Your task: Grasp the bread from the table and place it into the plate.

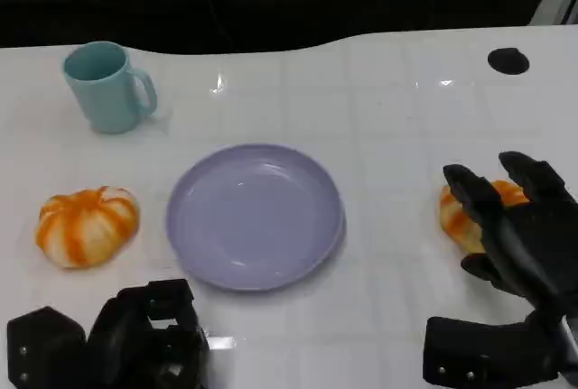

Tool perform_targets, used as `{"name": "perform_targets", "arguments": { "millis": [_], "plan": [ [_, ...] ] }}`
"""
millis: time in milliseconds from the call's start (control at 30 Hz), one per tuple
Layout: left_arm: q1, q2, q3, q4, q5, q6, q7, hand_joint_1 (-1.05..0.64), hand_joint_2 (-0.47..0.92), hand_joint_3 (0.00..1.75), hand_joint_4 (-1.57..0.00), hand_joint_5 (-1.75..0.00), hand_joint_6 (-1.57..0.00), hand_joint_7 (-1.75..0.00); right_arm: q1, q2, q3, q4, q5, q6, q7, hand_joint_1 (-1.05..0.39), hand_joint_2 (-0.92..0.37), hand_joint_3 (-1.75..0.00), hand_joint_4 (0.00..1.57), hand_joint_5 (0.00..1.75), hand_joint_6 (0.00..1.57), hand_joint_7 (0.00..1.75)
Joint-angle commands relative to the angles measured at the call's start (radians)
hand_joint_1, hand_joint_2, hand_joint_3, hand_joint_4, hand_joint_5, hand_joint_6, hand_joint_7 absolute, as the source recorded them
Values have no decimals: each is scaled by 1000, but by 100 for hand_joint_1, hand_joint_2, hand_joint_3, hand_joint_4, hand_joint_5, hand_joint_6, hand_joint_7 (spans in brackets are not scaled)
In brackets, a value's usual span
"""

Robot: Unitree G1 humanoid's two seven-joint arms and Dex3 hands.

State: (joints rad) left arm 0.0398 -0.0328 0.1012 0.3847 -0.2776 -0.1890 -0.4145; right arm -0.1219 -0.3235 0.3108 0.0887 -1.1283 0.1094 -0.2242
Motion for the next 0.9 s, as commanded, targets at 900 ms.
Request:
{"name": "perform_targets", "arguments": {
  "millis": [900],
  "plan": [
    [26, 10, 1, -34, 4, 15, 18, -85, -35, 175, -157, -121, -138, -113, -240, 13, 104, 395, 113, 46, -85, -58, -85, 0, 11, 33, 31, 2]
  ]
}}
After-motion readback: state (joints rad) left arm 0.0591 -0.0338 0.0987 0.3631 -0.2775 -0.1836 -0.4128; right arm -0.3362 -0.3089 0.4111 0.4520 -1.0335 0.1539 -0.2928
